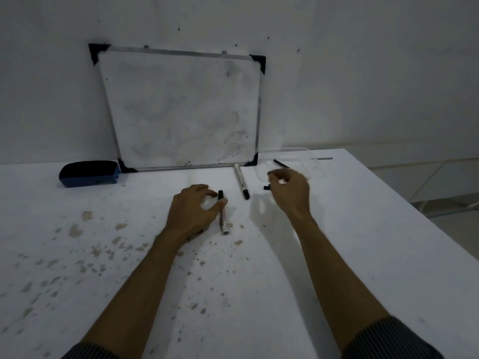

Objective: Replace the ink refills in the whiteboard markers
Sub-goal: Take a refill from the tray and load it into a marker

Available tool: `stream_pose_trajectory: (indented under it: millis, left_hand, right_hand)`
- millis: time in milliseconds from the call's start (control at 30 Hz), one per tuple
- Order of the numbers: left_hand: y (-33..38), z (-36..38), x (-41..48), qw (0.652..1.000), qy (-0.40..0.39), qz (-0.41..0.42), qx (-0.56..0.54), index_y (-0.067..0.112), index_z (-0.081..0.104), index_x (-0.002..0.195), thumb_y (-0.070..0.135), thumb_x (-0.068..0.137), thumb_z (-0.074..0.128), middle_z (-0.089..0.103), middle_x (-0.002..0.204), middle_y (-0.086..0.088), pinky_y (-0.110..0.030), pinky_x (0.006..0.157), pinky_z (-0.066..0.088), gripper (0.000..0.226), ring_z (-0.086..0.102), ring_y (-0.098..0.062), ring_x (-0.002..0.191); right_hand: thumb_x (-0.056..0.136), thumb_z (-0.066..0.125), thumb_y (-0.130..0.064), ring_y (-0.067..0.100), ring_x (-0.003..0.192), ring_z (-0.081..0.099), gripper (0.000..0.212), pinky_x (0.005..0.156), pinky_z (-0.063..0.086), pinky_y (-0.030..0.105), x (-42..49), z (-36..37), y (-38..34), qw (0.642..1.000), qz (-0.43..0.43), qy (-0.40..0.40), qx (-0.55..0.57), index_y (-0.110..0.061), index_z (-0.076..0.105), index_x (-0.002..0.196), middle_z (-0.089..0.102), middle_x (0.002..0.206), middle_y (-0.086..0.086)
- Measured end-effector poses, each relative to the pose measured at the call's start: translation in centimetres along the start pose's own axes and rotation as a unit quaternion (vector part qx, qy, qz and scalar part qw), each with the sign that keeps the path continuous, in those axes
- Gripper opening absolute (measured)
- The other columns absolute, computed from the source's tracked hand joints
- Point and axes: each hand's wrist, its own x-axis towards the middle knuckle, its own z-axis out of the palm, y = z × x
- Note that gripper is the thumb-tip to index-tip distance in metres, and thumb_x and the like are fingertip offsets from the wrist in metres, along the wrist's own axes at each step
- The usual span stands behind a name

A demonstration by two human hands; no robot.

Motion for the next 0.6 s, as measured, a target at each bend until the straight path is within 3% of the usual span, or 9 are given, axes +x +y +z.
stream_pose_trajectory:
  millis: [67, 133, 200, 267, 333, 400, 500, 600]
  left_hand:
    - [0.7, -0.5, -0.1, 0.999, 0.005, -0.017, -0.043, 0.019, 0.075, 0.121, 0.061, 0.097, 0.057, 0.068, 0.138, -0.002, -0.036, 0.109, 0.042, 0.052, 0.060, -0.021, 0.127]
    - [1.4, -1.1, -0.5, 0.992, 0.001, -0.052, -0.116, 0.018, 0.072, 0.125, 0.058, 0.100, 0.053, 0.070, 0.134, -0.001, -0.027, 0.099, 0.042, 0.051, 0.060, -0.013, 0.115]
    - [1.6, -1.5, -0.9, 0.984, 0.011, -0.071, -0.164, 0.019, 0.068, 0.130, 0.056, 0.101, 0.053, 0.069, 0.133, 0.000, -0.026, 0.095, 0.043, 0.050, 0.058, -0.011, 0.113]
    - [1.6, -1.7, -1.8, 0.979, 0.033, -0.069, -0.188, 0.021, 0.067, 0.128, 0.048, 0.103, 0.056, 0.067, 0.123, 0.009, -0.026, 0.092, 0.047, 0.039, 0.060, -0.013, 0.116]
    - [1.6, -1.7, -2.7, 0.979, 0.049, -0.046, -0.191, 0.026, 0.068, 0.124, 0.040, 0.104, 0.058, 0.062, 0.114, 0.023, -0.033, 0.097, 0.054, 0.027, 0.059, -0.006, 0.111]
    - [1.4, -1.4, -3.3, 0.987, 0.068, 0.025, -0.145, 0.029, 0.068, 0.125, 0.036, 0.104, 0.058, 0.060, 0.117, 0.029, -0.043, 0.105, 0.051, 0.024, 0.056, -0.004, 0.113]
    - [1.2, -0.7, -3.2, 0.981, 0.083, 0.176, -0.016, 0.026, 0.067, 0.133, 0.037, 0.098, 0.061, 0.066, 0.137, 0.008, -0.049, 0.115, 0.037, 0.037, 0.053, -0.017, 0.134]
    - [1.9, 0.3, -3.1, 0.954, 0.070, 0.265, 0.118, 0.029, 0.065, 0.137, 0.044, 0.099, 0.061, 0.063, 0.144, 0.007, -0.045, 0.120, 0.028, 0.041, 0.044, -0.023, 0.144]
  right_hand:
    - [0.089, 0.072, -0.035, 0.003, 0.082, 0.065, 0.015, 0.082, 0.055, 0.028, -3.4, 0.3, -0.7, 0.994, 0.000, -0.110, 0.019, -0.024, 0.076, 0.099, 0.073, 0.090, -0.011]
    - [0.082, 0.072, -0.057, 0.003, 0.082, 0.063, 0.040, 0.077, 0.054, 0.026, -6.4, 1.2, -1.3, 0.982, -0.023, -0.186, -0.031, -0.025, 0.072, 0.105, 0.070, 0.093, -0.010]
    - [0.071, 0.067, -0.078, 0.008, 0.087, 0.065, 0.065, 0.080, 0.055, 0.030, -8.3, 2.3, -1.6, 0.970, -0.056, -0.210, -0.112, -0.025, 0.069, 0.109, 0.070, 0.098, -0.008]
    - [0.064, 0.061, -0.088, 0.011, 0.089, 0.066, 0.075, 0.083, 0.054, 0.034, -9.1, 3.0, -1.6, 0.962, -0.086, -0.191, -0.173, -0.026, 0.070, 0.106, 0.071, 0.098, -0.008]
    - [0.069, 0.064, -0.081, 0.011, 0.087, 0.066, 0.064, 0.085, 0.054, 0.036, -9.1, 3.2, -1.5, 0.959, -0.115, -0.178, -0.186, -0.027, 0.074, 0.101, 0.073, 0.095, -0.008]
    - [0.079, 0.070, -0.059, 0.012, 0.082, 0.068, 0.043, 0.085, 0.058, 0.038, -9.0, 2.9, -1.1, 0.960, -0.124, -0.178, -0.176, -0.024, 0.077, 0.101, 0.076, 0.092, -0.006]
    - [0.090, 0.071, -0.040, 0.011, 0.082, 0.069, 0.025, 0.082, 0.059, 0.031, -8.5, 2.0, -0.6, 0.974, -0.082, -0.176, -0.116, -0.020, 0.076, 0.105, 0.077, 0.094, -0.003]
    - [0.095, 0.066, -0.042, 0.008, 0.087, 0.066, 0.028, 0.073, 0.048, 0.016, -7.5, 0.3, 0.1, 0.979, -0.069, -0.187, -0.043, -0.021, 0.074, 0.112, 0.074, 0.102, -0.005]
